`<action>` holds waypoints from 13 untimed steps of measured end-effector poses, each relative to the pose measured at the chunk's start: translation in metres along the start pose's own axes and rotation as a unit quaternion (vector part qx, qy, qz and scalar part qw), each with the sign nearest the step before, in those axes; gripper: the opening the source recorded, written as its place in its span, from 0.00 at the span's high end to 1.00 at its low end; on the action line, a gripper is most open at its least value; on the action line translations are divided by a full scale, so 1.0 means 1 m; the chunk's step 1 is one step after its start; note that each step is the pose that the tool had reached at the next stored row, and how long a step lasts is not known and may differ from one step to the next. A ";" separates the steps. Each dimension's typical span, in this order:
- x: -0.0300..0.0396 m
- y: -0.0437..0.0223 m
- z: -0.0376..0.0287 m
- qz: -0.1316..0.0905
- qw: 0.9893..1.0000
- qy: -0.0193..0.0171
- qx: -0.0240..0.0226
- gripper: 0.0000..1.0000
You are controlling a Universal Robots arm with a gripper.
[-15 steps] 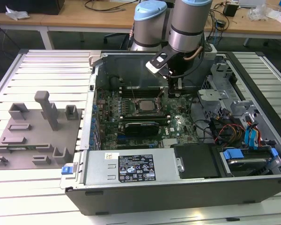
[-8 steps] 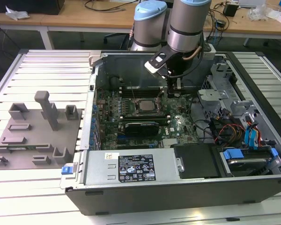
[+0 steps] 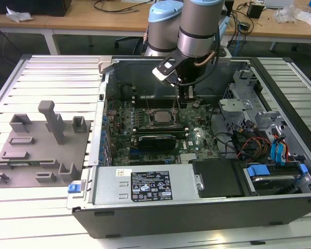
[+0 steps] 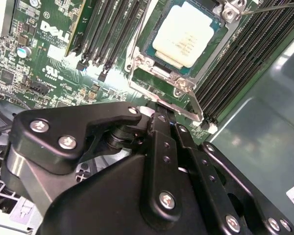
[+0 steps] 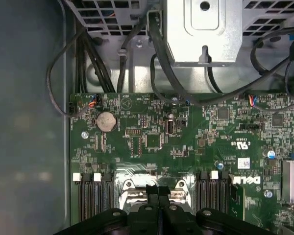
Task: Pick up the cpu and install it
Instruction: 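Close the cpu cover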
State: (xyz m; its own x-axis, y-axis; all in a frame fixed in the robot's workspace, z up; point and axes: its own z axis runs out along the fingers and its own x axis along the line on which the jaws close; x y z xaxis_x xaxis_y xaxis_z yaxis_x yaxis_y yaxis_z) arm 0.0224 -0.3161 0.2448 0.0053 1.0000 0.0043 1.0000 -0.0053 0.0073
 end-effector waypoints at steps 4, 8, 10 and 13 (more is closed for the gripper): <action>0.0000 -0.0021 0.0000 0.000 1.000 0.000 0.000 0.89; 0.0001 -0.0042 0.0010 0.000 1.000 0.000 0.000 0.89; 0.0000 -0.0046 0.0015 0.000 1.000 0.000 0.000 0.89; 0.0000 -0.0047 0.0017 0.000 1.000 0.000 0.000 0.89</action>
State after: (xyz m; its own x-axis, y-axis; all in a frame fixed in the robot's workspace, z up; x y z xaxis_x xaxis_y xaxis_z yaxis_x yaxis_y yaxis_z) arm 0.0177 -0.3161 0.2430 0.0053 1.0000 0.0042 1.0000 -0.0054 0.0072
